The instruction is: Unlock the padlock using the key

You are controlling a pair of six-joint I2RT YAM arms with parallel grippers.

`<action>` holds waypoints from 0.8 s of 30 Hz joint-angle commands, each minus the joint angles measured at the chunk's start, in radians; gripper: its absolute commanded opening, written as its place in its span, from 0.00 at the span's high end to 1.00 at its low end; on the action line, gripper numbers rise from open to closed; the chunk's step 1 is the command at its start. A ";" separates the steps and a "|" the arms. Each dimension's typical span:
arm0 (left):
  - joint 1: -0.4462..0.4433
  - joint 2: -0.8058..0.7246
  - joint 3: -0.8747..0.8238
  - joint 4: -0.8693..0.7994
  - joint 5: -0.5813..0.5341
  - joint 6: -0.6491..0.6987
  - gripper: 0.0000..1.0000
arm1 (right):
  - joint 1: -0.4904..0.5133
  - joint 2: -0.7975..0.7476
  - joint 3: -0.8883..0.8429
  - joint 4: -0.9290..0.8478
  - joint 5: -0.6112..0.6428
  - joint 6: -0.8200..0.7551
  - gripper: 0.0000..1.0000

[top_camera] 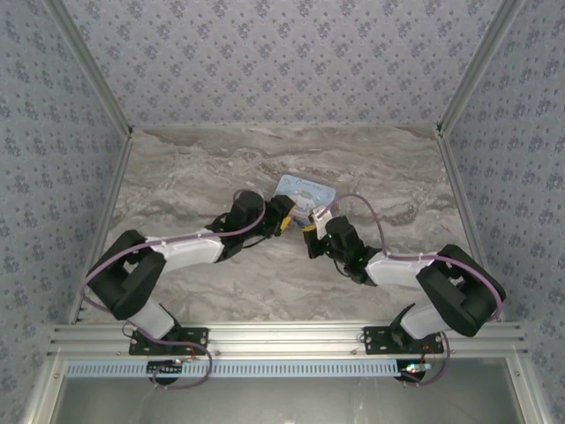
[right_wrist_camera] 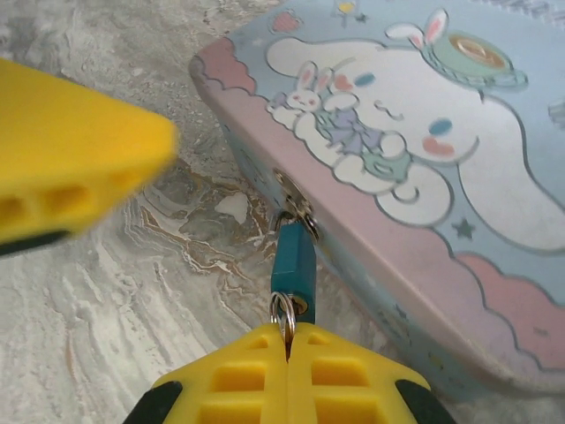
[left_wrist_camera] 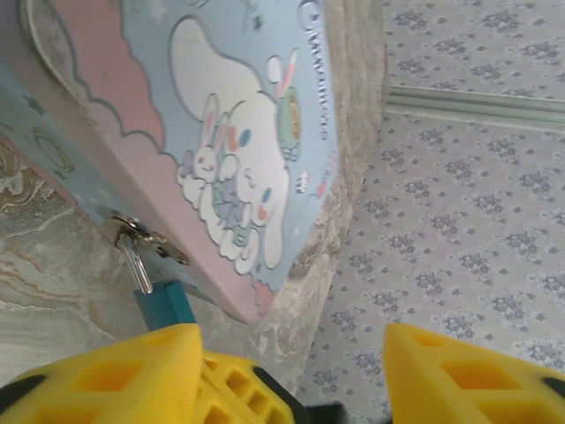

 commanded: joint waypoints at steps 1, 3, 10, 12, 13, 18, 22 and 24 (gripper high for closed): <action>0.018 -0.097 0.003 -0.116 -0.055 0.065 0.39 | -0.020 0.004 -0.019 0.055 -0.061 0.223 1.00; 0.027 -0.138 0.003 -0.167 -0.085 0.094 0.36 | -0.033 0.007 -0.024 0.051 -0.086 0.305 1.00; 0.056 -0.241 0.034 -0.300 -0.167 0.179 0.27 | -0.068 0.048 -0.052 0.069 -0.152 0.647 1.00; 0.060 -0.253 0.053 -0.323 -0.178 0.205 0.26 | -0.079 0.071 -0.062 0.079 -0.166 0.743 1.00; 0.062 -0.255 0.062 -0.333 -0.184 0.216 0.26 | -0.085 0.086 -0.067 0.091 -0.177 0.795 1.00; 0.086 -0.249 0.110 -0.392 -0.184 0.278 0.23 | -0.106 0.146 -0.079 0.139 -0.226 0.976 1.00; 0.138 -0.234 0.150 -0.455 -0.169 0.360 0.21 | -0.109 0.139 -0.069 0.104 -0.219 1.005 0.95; 0.174 -0.223 0.174 -0.493 -0.151 0.403 0.21 | -0.110 0.109 -0.062 0.042 -0.193 0.986 0.84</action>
